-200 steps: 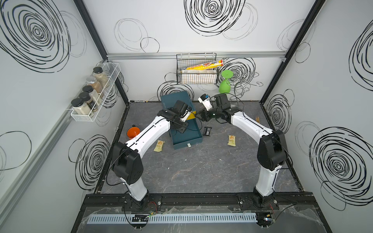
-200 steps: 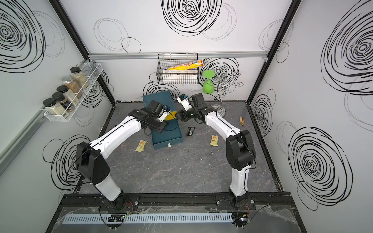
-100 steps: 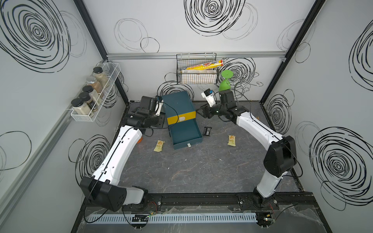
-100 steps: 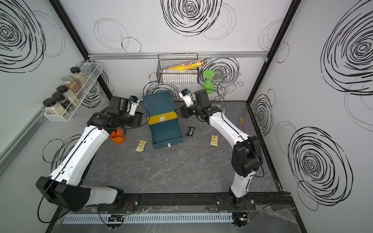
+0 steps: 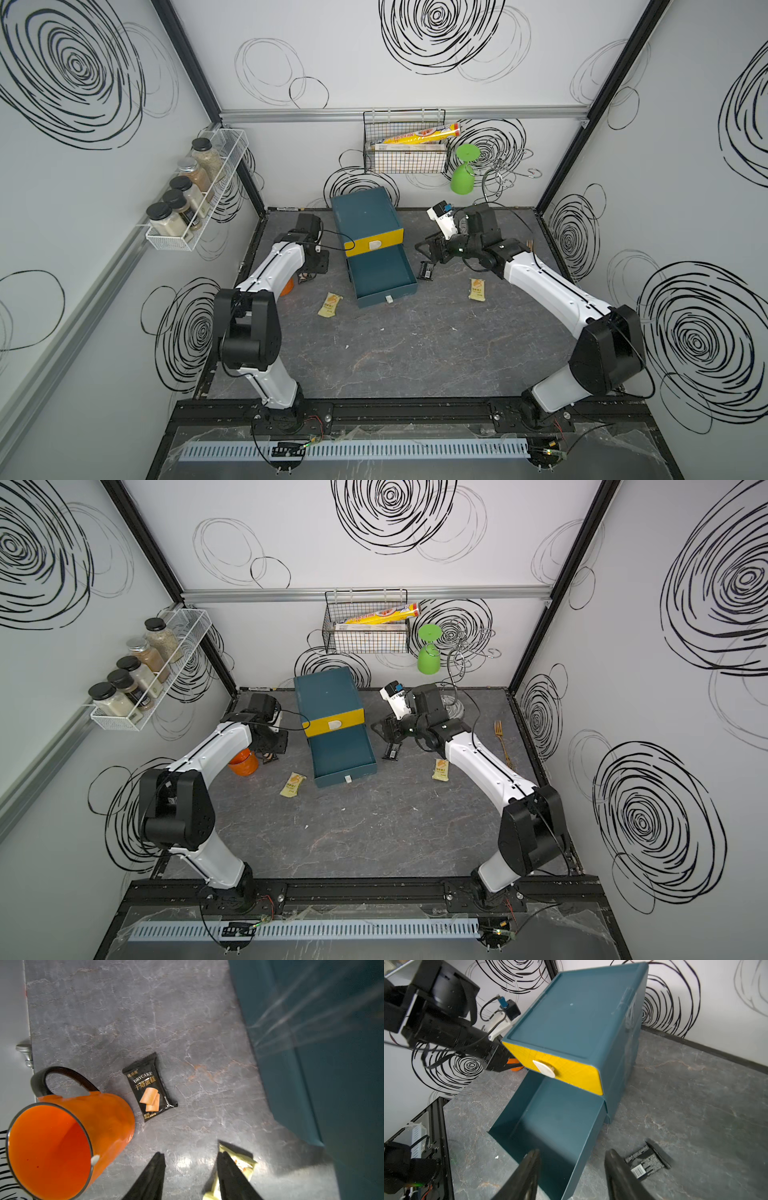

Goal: Take the cookies out of the drawer
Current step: Place the cookie at the center of the board, then close the drawer in the storage box.

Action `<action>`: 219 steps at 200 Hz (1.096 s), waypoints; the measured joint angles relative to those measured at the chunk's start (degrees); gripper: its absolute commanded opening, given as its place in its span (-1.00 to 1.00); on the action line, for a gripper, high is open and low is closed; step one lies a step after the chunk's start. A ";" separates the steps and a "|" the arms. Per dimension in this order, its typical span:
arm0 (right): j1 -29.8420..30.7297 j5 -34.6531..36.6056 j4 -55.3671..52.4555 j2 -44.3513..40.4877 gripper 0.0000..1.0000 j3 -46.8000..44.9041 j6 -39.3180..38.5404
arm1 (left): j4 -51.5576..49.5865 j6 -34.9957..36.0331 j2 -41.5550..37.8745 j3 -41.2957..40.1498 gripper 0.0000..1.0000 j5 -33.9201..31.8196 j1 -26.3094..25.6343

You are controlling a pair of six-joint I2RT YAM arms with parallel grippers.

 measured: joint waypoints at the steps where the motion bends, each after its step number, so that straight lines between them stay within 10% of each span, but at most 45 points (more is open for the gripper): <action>1: 0.00 0.00 0.00 -0.09 0.11 -0.11 0.04 | 0.09 0.00 0.09 0.07 0.02 0.00 0.07; 80: 0.46 -6.49 15.93 -7.96 -0.33 -22.12 13.16 | 2.05 -1.03 -0.26 11.26 0.42 2.97 -4.33; 145: 10.19 0.07 43.12 -25.92 -0.72 -48.41 37.77 | 1.33 1.31 5.46 39.74 0.13 4.52 -11.61; 219: 22.93 15.52 64.67 -19.28 -0.95 -58.62 48.22 | -0.33 3.96 14.84 42.27 -0.50 11.65 -13.49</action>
